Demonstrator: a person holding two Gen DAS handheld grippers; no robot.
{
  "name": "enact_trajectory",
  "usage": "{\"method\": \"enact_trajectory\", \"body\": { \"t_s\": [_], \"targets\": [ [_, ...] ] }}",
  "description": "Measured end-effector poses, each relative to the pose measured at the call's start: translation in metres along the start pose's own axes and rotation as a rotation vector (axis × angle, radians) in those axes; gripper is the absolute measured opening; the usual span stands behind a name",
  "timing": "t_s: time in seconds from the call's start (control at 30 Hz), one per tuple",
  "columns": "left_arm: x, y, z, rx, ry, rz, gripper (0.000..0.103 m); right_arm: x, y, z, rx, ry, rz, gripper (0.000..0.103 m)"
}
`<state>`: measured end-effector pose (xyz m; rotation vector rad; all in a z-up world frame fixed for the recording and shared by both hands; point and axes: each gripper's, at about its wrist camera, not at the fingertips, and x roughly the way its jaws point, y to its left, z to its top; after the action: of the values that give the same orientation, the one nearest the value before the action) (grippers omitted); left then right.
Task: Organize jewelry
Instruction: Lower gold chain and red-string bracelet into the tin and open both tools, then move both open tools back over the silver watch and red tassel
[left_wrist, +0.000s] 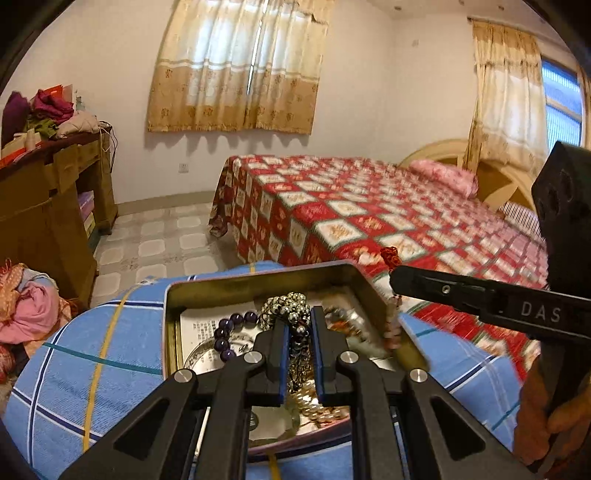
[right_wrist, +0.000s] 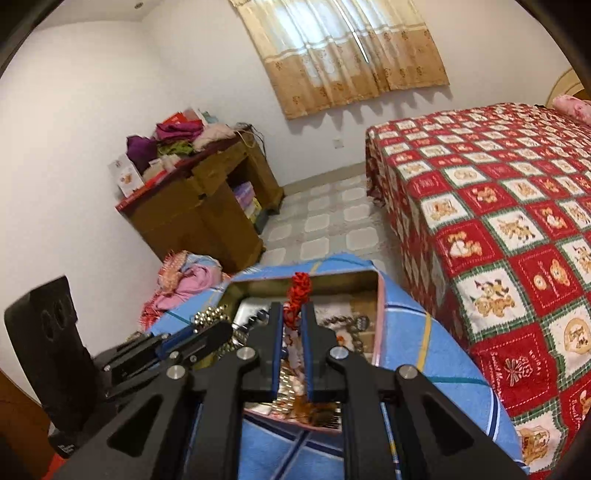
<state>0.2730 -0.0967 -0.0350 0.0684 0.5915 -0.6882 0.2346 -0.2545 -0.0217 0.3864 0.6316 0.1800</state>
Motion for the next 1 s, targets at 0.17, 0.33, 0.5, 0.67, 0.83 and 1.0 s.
{"method": "enact_trajectory", "body": {
  "t_s": [0.17, 0.33, 0.5, 0.67, 0.83, 1.0],
  "targets": [
    [0.017, 0.001, -0.006, 0.024, 0.074, 0.055, 0.01, 0.009, -0.005, -0.006, 0.01, 0.029, 0.001, 0.014],
    [0.018, 0.009, -0.009, -0.033, 0.128, 0.067, 0.078, 0.0, -0.006, -0.008, 0.029, 0.003, 0.013, 0.039],
    [-0.011, 0.018, -0.001, -0.082, 0.08, 0.084, 0.079, -0.033, -0.004, -0.01, 0.038, -0.073, -0.015, 0.039],
    [-0.057, 0.019, -0.007, -0.091, 0.027, 0.127, 0.079, -0.064, 0.001, -0.03, 0.057, -0.114, -0.055, 0.039],
    [-0.106, 0.023, -0.04, -0.15, 0.008, 0.173, 0.079, -0.076, 0.011, -0.074, 0.047, -0.046, -0.086, 0.039],
    [-0.144, 0.021, -0.078, -0.215, -0.003, 0.23, 0.079, -0.078, 0.017, -0.119, 0.057, 0.062, -0.094, 0.039]
  ]
}}
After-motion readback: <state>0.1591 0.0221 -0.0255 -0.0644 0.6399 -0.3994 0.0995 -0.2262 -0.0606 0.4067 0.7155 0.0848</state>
